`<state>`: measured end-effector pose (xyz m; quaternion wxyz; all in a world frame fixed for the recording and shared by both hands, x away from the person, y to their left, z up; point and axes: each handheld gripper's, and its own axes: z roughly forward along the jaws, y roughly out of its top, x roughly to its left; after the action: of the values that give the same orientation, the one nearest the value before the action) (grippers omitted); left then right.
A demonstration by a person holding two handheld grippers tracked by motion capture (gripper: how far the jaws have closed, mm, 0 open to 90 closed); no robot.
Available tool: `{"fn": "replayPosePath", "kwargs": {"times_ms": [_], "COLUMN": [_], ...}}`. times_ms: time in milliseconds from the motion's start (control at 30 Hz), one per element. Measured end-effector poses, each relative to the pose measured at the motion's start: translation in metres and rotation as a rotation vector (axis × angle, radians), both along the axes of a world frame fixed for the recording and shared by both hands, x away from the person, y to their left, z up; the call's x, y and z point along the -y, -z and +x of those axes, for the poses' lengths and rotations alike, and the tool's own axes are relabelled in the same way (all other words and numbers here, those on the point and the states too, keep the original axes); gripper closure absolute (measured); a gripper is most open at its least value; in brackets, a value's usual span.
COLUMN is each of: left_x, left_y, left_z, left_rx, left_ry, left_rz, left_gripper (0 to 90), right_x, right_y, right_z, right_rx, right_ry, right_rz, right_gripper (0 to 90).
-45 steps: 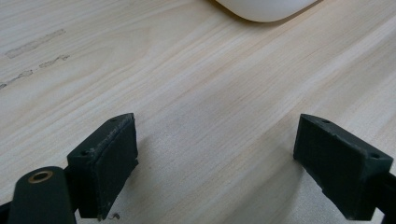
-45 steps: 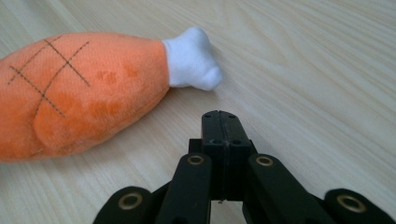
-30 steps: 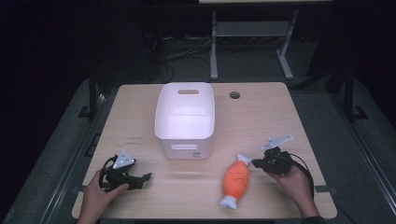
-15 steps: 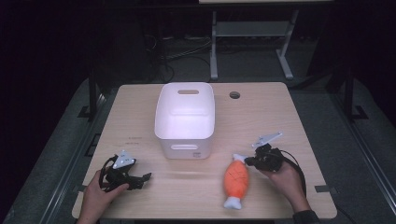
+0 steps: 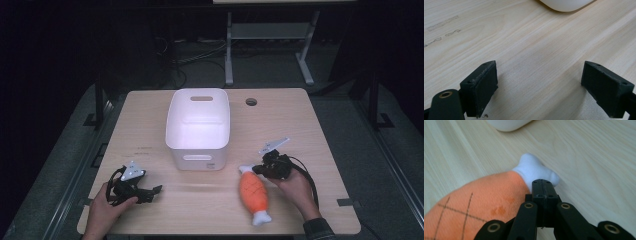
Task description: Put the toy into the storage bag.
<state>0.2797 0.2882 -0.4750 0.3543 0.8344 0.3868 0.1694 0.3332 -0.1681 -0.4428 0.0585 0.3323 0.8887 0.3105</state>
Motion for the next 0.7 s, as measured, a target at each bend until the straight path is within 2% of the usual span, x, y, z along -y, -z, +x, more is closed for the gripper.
{"fn": "replayPosePath", "kwargs": {"times_ms": [700], "left_x": [0.0], "left_y": [0.0], "left_z": [0.0], "left_rx": [-0.001], "left_ry": [-0.002], "left_rz": [-0.002], "left_gripper": [12.7], "right_x": [-0.046], "right_y": [-0.004], "right_z": [0.016], "right_rx": [-0.005], "right_ry": [-0.089], "right_rz": [0.001], "right_gripper": [89.9]}}
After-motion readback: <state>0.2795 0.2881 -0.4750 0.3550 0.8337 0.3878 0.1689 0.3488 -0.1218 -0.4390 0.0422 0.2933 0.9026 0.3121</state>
